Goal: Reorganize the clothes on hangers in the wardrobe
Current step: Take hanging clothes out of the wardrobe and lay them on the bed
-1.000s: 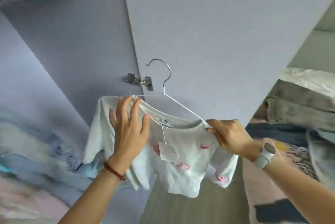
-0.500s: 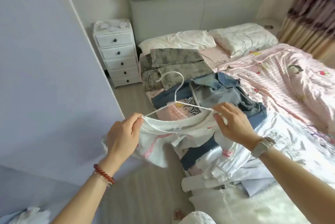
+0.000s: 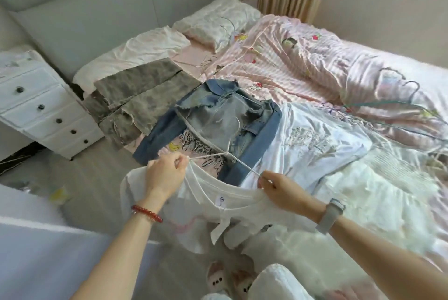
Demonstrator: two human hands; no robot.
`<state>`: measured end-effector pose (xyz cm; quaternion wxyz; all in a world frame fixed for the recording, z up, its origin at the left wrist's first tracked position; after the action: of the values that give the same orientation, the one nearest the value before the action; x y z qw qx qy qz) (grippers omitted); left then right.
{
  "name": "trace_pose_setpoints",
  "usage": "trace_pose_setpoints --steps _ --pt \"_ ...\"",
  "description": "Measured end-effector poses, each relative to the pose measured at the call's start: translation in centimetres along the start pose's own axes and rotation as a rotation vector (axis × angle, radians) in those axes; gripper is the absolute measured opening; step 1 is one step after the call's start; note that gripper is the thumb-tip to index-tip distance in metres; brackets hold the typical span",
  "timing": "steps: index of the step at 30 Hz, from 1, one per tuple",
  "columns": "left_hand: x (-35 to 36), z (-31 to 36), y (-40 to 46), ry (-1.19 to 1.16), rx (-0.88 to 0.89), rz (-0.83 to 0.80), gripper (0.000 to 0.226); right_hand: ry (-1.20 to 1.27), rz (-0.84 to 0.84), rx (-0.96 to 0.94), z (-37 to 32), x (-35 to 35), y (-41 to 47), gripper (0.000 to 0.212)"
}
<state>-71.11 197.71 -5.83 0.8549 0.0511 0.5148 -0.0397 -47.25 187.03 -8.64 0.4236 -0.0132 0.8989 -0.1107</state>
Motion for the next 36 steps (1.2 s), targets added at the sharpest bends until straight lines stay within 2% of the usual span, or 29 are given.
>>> trace_pose_setpoints --steps 2,5,9,12,14,22,24,26,29,33,36 --pt "2.4 0.8 1.9 -0.013 0.027 -0.163 0.02 -0.014 0.005 0.118 1.4 -1.0 -0.4 0.021" --pt "5.5 3.7 3.6 -0.065 0.088 -0.289 0.019 -0.025 0.068 0.226 3.4 -4.1 -1.0 0.022" --pt "8.2 9.9 5.0 -0.17 0.176 -0.309 0.024 -0.206 0.413 0.351 6.3 -9.5 -2.6 0.017" --pt "9.4 15.6 5.9 -0.289 0.24 -0.288 0.025 -0.359 0.709 0.374 8.4 -13.1 -3.7 0.019" --pt "10.3 19.5 6.6 -0.332 0.281 -0.249 0.025 -0.356 0.847 0.407 10.1 -15.3 -3.6 0.019" --pt "15.3 35.0 14.4 -0.233 0.407 0.091 0.024 -0.123 1.109 0.45 20.7 -25.2 3.4 0.017" --pt "17.5 38.9 17.0 -0.204 0.439 0.161 0.024 -0.049 1.129 0.46 24.3 -27.9 6.2 0.019" --pt "21.1 41.1 18.9 -0.155 0.448 0.116 0.034 -0.002 1.112 0.49 28.5 -29.1 9.4 0.02" --pt "28.9 40.5 18.6 -0.035 0.425 -0.117 0.048 0.002 0.964 0.608 35.6 -28.2 14.4 0.023" --pt "38.3 34.5 14.1 0.175 0.346 -0.501 0.054 -0.106 0.673 0.694 43.2 -23.6 19.2 0.031" --pt "42.8 29.9 11.8 0.334 0.306 -0.653 0.055 -0.164 0.581 0.725 47.4 -20.3 20.9 0.039"
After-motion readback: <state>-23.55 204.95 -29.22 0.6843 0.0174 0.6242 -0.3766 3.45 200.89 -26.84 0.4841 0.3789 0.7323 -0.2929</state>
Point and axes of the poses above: each hand's wrist, its own y-axis towards the middle knuckle, its own x-axis out of the palm, z = x × y, the point moved 4 cm from there along y, towards the middle knuckle, and after that the axes turned 5 degrees about z, right-handed, at the moved point
